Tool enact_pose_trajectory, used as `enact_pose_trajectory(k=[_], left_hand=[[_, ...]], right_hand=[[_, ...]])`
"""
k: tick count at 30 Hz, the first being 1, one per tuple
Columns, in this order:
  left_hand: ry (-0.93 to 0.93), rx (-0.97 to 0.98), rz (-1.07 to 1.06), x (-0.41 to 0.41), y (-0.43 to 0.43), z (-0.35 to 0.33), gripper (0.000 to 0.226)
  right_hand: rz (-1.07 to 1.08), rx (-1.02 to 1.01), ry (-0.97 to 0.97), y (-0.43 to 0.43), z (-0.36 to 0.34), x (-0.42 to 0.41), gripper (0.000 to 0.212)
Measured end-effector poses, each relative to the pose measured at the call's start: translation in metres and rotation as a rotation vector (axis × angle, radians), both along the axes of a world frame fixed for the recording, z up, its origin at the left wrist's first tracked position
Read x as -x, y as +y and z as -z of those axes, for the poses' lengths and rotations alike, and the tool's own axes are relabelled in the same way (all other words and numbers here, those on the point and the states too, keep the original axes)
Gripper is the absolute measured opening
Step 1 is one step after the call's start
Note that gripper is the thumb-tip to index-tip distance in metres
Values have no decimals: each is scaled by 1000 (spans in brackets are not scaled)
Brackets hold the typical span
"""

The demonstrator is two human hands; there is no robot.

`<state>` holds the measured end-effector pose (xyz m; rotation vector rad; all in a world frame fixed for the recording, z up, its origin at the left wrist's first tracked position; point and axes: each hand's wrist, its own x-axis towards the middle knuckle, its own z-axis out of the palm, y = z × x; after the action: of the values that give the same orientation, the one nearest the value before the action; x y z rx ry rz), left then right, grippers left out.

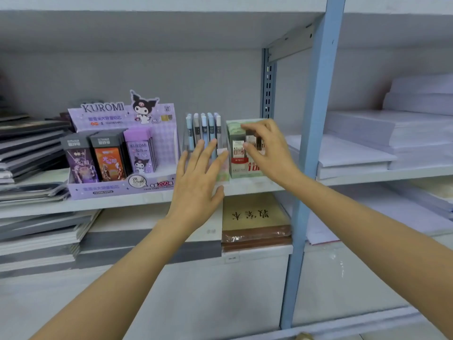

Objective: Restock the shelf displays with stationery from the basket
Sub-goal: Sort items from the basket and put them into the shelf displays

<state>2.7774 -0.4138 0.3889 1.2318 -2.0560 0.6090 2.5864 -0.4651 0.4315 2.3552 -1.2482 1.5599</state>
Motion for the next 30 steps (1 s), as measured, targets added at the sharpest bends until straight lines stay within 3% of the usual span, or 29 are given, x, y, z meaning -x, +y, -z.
enact_pose_trajectory(k=[4,8,10,13,16,19,22,24,30], left_hand=[[183,105,52,6,12,37,59],[309,11,114,13,26,124,34],[296,-204,172,16,37,180,25],[285,-715,138,18,60,267,18],[223,-1135,-11,14,81,349,18],[225,-1426,-131,8,102,411,23],[262,-1583,-254,11,115,455,45],[231,-1569,-311,17,119,475,52],[194,-1420,-359,32,128,497,45]], right_hand=[[-153,115,18,34,56,-4,19],[-222,-186,185,53,154,-2,10],[-213,-450,306,56,215,3,13],[-188,-863,498,63,312,16,27],[-126,-1064,541,79,396,30,45],[-46,-1213,565,99,461,39,59],[-18,-1214,348,120,500,40,59],[19,-1110,260,131,513,38,55],[112,-900,223,138,520,31,43]])
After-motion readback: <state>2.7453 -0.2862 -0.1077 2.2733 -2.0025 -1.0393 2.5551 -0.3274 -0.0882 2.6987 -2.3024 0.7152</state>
